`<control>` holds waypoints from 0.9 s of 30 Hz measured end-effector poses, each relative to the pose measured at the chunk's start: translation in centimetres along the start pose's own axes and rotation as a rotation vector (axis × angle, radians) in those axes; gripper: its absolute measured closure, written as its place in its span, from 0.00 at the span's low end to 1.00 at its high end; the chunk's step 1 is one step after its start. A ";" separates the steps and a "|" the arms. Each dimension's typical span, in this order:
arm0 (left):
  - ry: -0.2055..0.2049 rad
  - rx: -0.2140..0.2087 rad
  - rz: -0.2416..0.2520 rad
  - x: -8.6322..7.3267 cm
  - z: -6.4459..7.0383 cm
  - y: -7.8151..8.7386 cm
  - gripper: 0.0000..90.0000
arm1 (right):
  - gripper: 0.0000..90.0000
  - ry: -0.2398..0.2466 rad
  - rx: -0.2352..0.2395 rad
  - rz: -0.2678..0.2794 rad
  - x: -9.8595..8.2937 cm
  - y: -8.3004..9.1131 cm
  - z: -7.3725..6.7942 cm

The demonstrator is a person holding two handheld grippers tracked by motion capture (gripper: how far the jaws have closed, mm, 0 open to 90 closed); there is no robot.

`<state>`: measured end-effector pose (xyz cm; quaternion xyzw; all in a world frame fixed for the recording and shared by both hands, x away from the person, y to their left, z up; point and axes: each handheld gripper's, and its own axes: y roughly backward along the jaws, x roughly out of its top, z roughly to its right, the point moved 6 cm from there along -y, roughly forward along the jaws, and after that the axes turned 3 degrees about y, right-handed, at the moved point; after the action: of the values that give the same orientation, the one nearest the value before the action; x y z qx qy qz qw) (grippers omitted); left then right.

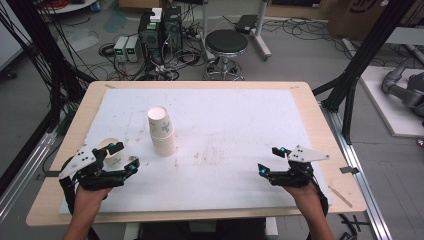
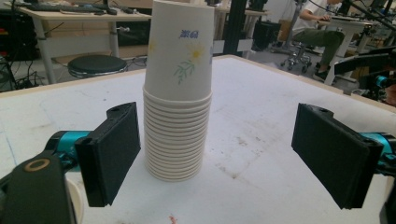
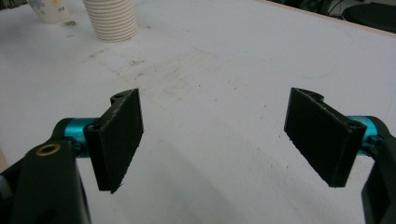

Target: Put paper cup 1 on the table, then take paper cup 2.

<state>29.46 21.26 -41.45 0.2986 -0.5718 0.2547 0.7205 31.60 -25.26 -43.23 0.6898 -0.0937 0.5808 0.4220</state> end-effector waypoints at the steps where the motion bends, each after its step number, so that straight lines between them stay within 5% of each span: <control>1: -0.002 -0.002 -0.001 0.0 0.1 0.0 0.17 | 0.22 -0.003 -0.002 0.001 0.0 0.1 0.0; 13: 0.010 -0.018 -0.009 -0.2 0.2 -0.6 0.17 | 0.22 -0.008 -0.007 0.004 -0.1 0.4 0.1; 27: 0.000 0.031 0.002 0.5 0.0 -0.9 0.17 | 0.22 -0.026 0.004 0.007 -0.3 0.5 0.1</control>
<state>30.18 20.63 -41.07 0.3091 -0.5681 0.2640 0.7156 31.26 -25.79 -43.23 0.6978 -0.1002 0.5735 0.4174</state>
